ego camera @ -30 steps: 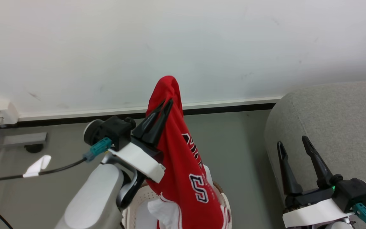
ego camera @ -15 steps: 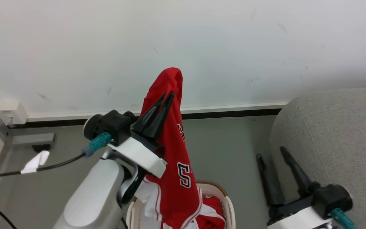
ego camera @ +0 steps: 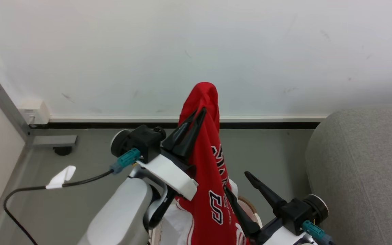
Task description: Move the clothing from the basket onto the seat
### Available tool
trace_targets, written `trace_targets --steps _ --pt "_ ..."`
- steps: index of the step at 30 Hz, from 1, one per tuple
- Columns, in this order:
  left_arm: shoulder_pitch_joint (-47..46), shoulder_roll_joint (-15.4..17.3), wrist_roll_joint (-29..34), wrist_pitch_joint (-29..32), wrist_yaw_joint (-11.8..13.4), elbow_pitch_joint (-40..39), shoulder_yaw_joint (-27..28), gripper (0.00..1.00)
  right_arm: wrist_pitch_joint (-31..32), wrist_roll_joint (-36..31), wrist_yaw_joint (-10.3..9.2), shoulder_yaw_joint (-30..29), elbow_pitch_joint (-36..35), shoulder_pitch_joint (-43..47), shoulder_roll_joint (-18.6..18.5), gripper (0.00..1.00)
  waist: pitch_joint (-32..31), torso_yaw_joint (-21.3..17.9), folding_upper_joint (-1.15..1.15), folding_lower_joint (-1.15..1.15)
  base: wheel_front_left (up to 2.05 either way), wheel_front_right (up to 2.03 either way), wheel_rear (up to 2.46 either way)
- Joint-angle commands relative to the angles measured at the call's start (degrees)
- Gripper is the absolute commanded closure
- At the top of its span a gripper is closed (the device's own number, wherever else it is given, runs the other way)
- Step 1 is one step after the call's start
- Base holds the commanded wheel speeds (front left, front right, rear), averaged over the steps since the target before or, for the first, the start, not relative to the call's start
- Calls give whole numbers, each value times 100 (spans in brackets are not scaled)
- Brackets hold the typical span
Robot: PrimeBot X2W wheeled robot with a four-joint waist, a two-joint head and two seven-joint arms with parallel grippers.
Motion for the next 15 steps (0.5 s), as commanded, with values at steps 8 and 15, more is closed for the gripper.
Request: trace_targets --steps 8,15 --pt "100 -209 -195 140 -54 -352 -449 100 3 369 -12 741 1212 -554 -43 0 25 425 0 0 0 0 0" --pt "208 -301 -334 256 -68 -834 -795 100 3 773 -12 1304 2221 -1010 38 0 32 663 0 0 0 0 0"
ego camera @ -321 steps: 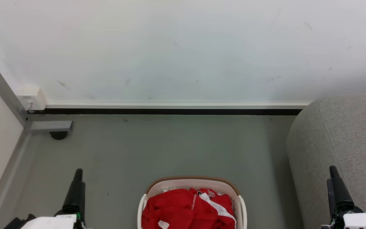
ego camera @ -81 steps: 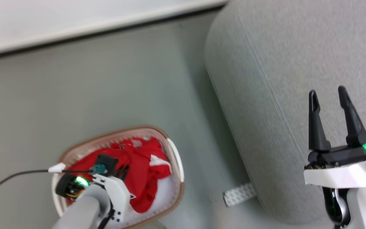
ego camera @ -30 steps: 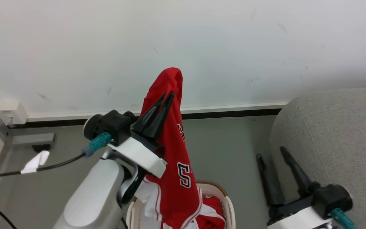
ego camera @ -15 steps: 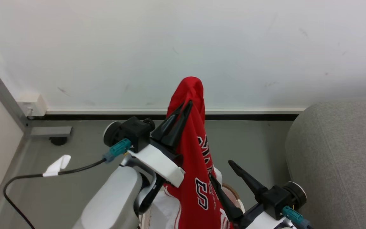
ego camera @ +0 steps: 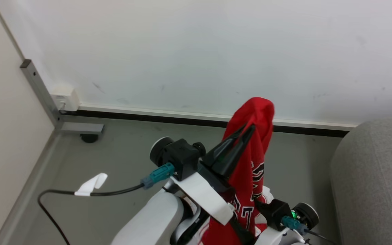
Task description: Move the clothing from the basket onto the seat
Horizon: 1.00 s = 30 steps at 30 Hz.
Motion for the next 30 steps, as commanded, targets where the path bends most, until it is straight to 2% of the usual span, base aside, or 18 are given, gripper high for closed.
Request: trace_targets --steps 1,3,4,6,7,25,30 --pt "76 -13 -96 43 -18 -120 -33 100 4 100 -12 53 127 -141 12 0 7 85 0 0 0 0 0" --pt "73 -30 -115 86 -8 -231 -85 100 5 203 -12 47 240 -204 15 0 11 153 0 0 0 0 0" --pt "77 -32 -135 103 -3 -274 -97 100 5 240 -12 32 298 -218 19 17 9 178 0 0 0 0 0" --pt "85 -19 -152 119 13 -335 -104 100 5 283 -12 -7 363 -261 25 98 8 223 0 0 0 0 0" --pt "94 -6 -164 123 27 -356 -101 100 5 321 -12 -44 368 -264 27 100 6 239 0 0 0 0 0" --pt "130 196 -254 53 195 -329 58 100 4 446 -12 -361 180 -92 30 100 6 156 0 0 0 0 0" --pt "145 282 -265 53 236 -227 99 100 4 352 -12 -668 -28 -19 29 100 19 102 0 0 0 0 0"
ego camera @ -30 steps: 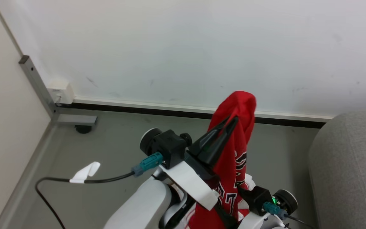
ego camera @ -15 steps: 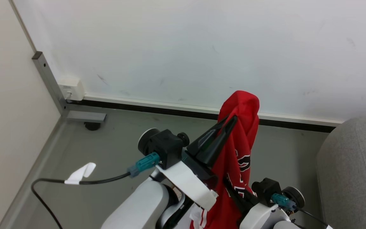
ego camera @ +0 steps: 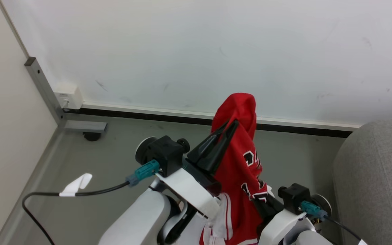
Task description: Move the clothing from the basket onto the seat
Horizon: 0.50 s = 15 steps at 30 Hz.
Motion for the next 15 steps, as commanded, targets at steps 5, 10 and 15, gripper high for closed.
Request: trace_targets --steps 5,10,15 --pt "149 197 -27 -47 67 132 62 100 2 -184 -12 -551 -429 266 -6 100 16 -77 0 0 0 0 0" --pt "248 292 35 -71 100 165 31 95 2 -366 -12 -981 -782 429 -8 100 42 -192 0 0 0 0 0" --pt "380 341 3 -102 76 185 -43 0 2 -618 -12 -1383 -1104 538 -100 100 49 -418 0 0 0 0 0"
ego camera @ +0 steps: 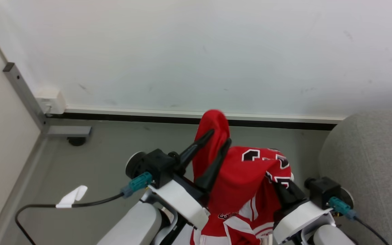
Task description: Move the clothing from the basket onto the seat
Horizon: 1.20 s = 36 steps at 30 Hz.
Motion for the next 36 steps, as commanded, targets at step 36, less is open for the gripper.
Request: trace_targets --steps 36 --pt "575 55 509 -418 -45 431 -39 0 1 -631 -12 -1563 -1928 802 -466 100 450 -2774 -1 0 0 0 0"
